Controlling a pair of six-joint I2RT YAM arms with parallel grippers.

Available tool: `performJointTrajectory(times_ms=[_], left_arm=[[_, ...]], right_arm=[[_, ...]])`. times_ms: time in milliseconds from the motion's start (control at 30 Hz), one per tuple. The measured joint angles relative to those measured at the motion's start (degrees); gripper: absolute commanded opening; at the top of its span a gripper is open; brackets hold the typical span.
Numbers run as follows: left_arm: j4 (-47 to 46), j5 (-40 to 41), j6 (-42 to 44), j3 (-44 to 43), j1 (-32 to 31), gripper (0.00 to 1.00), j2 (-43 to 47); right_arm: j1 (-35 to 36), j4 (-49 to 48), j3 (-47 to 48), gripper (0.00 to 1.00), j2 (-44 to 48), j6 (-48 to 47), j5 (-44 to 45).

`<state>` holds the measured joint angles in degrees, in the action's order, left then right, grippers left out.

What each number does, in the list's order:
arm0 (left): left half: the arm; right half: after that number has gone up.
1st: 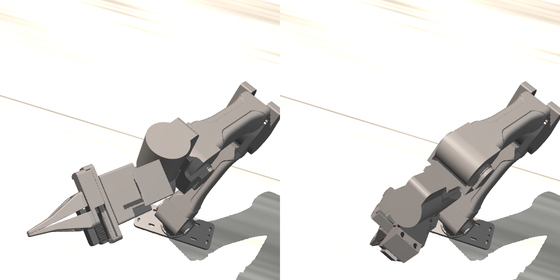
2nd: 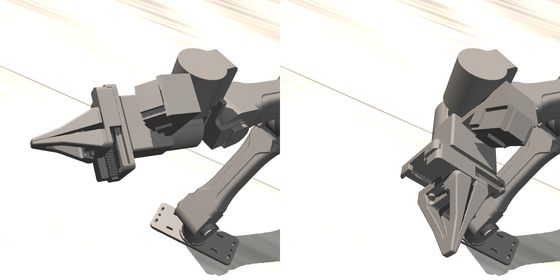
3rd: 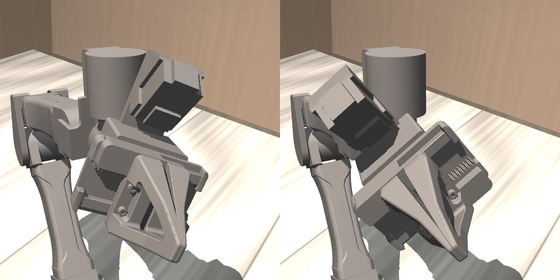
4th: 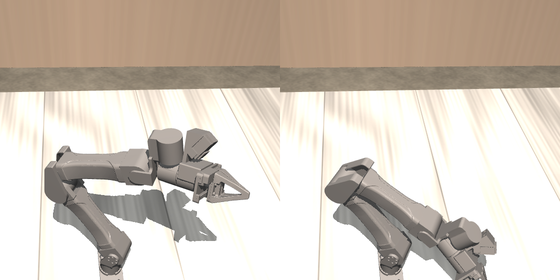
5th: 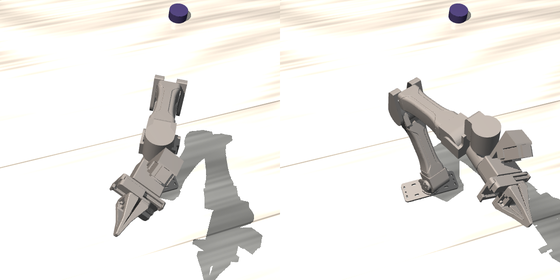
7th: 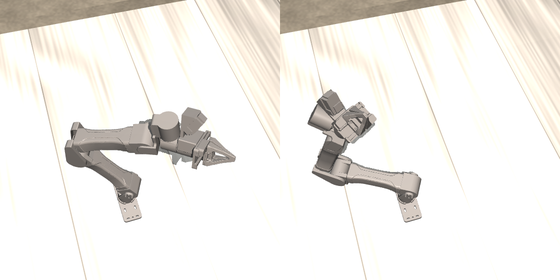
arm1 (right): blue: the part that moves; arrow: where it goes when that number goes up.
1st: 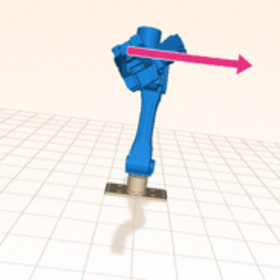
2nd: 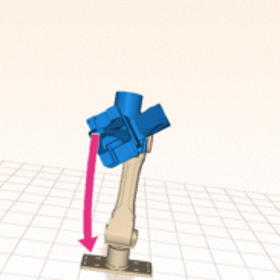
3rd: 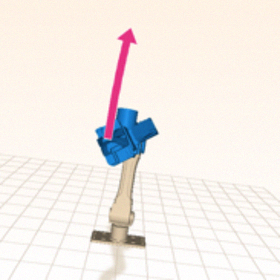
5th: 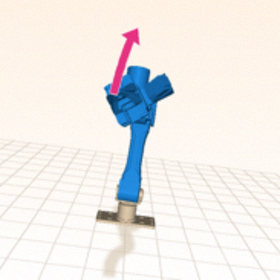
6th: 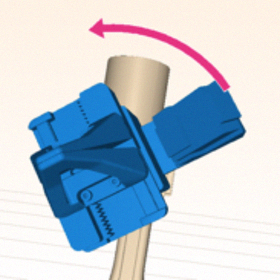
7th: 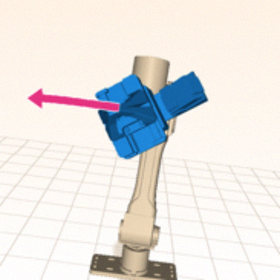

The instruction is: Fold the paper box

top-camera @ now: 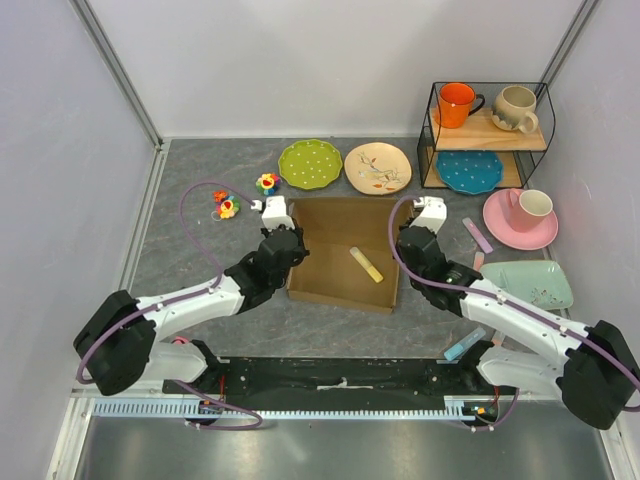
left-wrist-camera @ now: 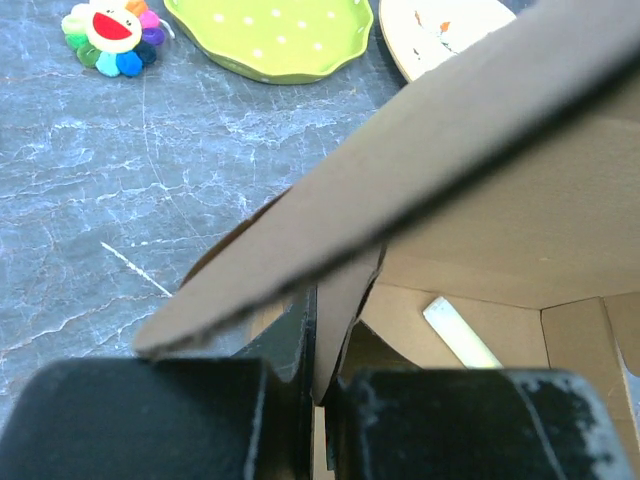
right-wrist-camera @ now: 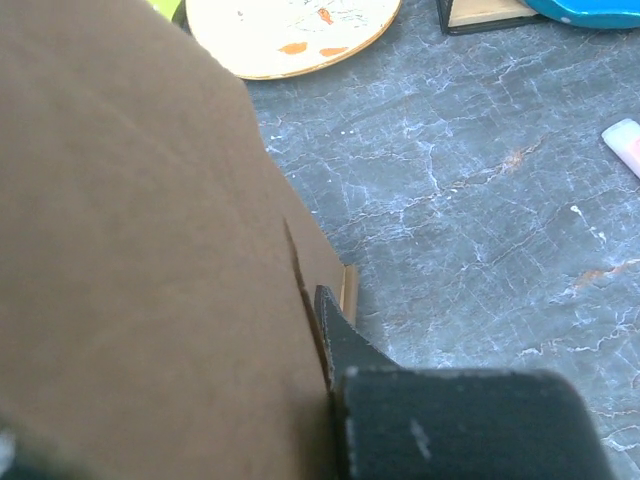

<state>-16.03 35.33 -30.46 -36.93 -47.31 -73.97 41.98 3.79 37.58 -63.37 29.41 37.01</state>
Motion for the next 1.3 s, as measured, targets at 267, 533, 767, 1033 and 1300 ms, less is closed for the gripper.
performJointTrajectory(times_ms=[267, 533, 767, 1033, 1300], left_arm=[[-2.6, -1.2, -1.5, 4.5, -0.5, 0.02, 3.6], [-4.7, -1.9, -3.0, 7.7, -0.7, 0.03, 5.9], [-5.3, -2.5, -3.7, 9.8, -0.8, 0.07, 7.9], [-2.4, -2.3, -3.8, 11.2, -1.0, 0.08, 9.9], [0.0, -2.4, -3.8, 11.2, -1.0, 0.10, 11.1]], right_arm=[[1.1, -3.8, -4.2, 0.04, 3.1, 1.0, 0.2], [3.2, -7.5, -8.3, 0.08, 5.2, 2.8, 2.1], [4.3, -5.2, -11.8, 0.31, 9.5, 5.7, 1.1], [4.7, 6.7, -15.1, 0.45, 12.3, 9.0, -2.9], [5.6, 11.4, -15.0, 0.52, 19.9, 9.7, -3.1]])
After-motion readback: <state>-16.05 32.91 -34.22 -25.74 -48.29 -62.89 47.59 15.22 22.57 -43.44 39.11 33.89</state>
